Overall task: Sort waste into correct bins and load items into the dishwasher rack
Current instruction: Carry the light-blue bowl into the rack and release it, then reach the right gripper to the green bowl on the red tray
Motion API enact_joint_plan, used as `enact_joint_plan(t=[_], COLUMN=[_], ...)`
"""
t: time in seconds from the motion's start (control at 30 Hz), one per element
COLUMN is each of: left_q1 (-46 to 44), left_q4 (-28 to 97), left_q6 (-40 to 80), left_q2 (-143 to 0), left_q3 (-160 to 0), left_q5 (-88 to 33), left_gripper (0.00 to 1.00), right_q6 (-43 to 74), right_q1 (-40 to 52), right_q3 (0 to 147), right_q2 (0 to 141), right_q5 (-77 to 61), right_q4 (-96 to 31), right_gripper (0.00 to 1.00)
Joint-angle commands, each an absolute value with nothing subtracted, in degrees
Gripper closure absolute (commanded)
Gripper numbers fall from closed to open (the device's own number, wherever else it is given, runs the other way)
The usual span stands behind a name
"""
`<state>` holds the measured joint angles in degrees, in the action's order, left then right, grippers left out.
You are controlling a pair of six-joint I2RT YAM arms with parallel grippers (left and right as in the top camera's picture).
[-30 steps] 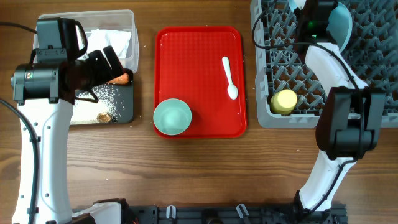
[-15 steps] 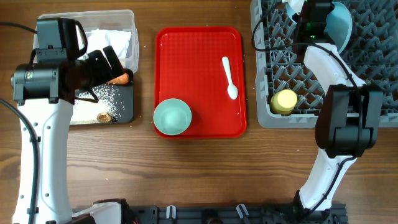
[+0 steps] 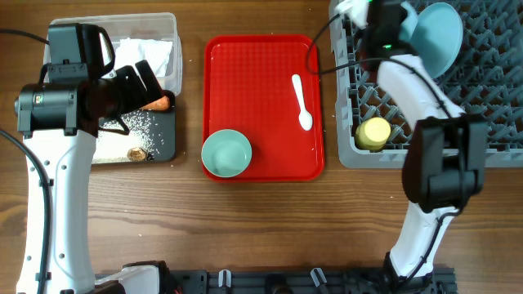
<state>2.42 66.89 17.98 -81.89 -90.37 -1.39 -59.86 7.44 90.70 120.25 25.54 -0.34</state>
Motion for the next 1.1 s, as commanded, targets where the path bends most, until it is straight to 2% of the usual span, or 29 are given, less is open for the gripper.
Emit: enact_joint_plan(t=[0.0, 0.27, 0.4, 0.5, 0.57, 0.67, 0.83, 0.87, 0.9, 0.97, 1.07], left_q1=[2.5, 2.5, 2.5, 2.5, 2.5, 2.5, 2.5, 2.5, 2.5, 2.5, 2.5], left_q4=[66.9, 66.9, 66.9, 66.9, 66.9, 66.9, 66.9, 66.9, 66.9, 66.9, 66.9], left_q6=[18.7, 18.7, 18.7, 18.7, 18.7, 18.7, 18.7, 18.7, 18.7, 18.7, 18.7], left_q2=[-81.5, -81.5, -81.5, -81.5, -81.5, -81.5, -81.5, -81.5, -81.5, -81.5, -81.5], left_q3=[-90.3, -90.3, -90.3, -90.3, -90.3, -90.3, -90.3, -90.3, -90.3, -90.3, -90.3], left_q5=[-1.5, -1.5, -1.5, -1.5, -1.5, -1.5, -1.5, -1.5, -1.5, -1.5, -1.5], left_gripper=[0.00, 0.00, 0.00, 0.00, 0.00, 0.00, 0.00, 0.00, 0.00, 0.00, 0.00], right_q6=[-55.3, -46.9, -44.4, -42.7, -38.4, -29.8, -20.4, -20.7, -20.9, -19.9, -16.0], right_q1=[9.4, 10.5, 10.6, 12.0, 13.7, 17.8, 24.5, 25.7, 26.4, 27.7, 28.7], right_q3=[89.5, 89.6, 89.7, 89.7, 89.7, 89.7, 89.6, 89.2, 88.8, 87.7, 85.6], right_q2=[122.4, 121.4, 118.0, 114.1, 111.6, 108.2, 106.6, 106.9, 107.1, 107.9, 109.1], right_q5=[23.7, 27.6, 28.1, 28.4, 28.4, 22.7, -4.2, -12.5, -17.6, -23.2, -23.7], right_q4=[-0.7, 5.4, 10.7, 10.0, 5.0, -9.8, -30.6, -33.5, -34.9, -37.2, -37.6], right_gripper=[0.00, 0.00, 0.00, 0.00, 0.00, 0.00, 0.00, 0.07, 0.18, 0.31, 0.31])
